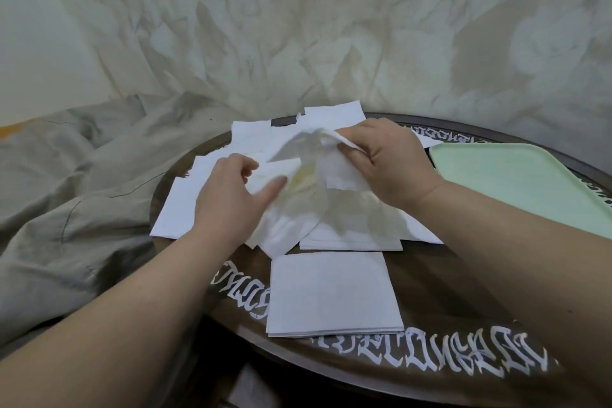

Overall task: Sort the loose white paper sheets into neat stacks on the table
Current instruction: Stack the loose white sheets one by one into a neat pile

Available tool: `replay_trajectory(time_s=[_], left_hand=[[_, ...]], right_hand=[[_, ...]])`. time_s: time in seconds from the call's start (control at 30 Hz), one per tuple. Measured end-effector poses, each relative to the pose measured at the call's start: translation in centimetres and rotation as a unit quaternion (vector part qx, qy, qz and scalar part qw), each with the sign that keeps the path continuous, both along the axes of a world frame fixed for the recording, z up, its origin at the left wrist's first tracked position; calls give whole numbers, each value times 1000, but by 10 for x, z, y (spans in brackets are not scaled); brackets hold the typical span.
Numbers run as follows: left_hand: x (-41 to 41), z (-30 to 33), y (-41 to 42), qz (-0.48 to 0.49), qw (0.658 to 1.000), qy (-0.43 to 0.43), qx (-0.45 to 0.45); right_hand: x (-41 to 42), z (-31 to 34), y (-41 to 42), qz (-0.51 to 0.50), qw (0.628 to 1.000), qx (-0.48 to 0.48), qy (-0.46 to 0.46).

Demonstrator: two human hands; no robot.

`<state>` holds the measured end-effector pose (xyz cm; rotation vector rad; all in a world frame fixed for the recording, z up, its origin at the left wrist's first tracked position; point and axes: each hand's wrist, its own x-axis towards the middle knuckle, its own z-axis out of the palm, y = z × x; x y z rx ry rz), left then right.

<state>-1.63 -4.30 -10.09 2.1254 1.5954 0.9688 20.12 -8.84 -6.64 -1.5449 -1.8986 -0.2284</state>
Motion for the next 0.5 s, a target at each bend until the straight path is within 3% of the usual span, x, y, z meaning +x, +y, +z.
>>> replay_trajectory(time_s=[0.07,0.13,0.23,0.3,0.37,0.5], left_hand=[[3,15,-3,30,996,-81,-19],[7,33,-8,7,966,-212,-148],[16,52,-16,-114,839,-364,-388],[23,62,-21,-184,777,-415,-436],[29,68,-28,-204,760,-447,-425],[30,67,-39,-112,792,-464,-381]], right_hand=[[1,5,0,-15,999,31,1],[0,12,-2,-12,996,90,7],[-7,21,-6,12,989,146,-23],[-18,21,-10,52,985,152,-56],[-30,16,-18,97,984,130,-79],[-43,7,-34,137,984,73,-85]])
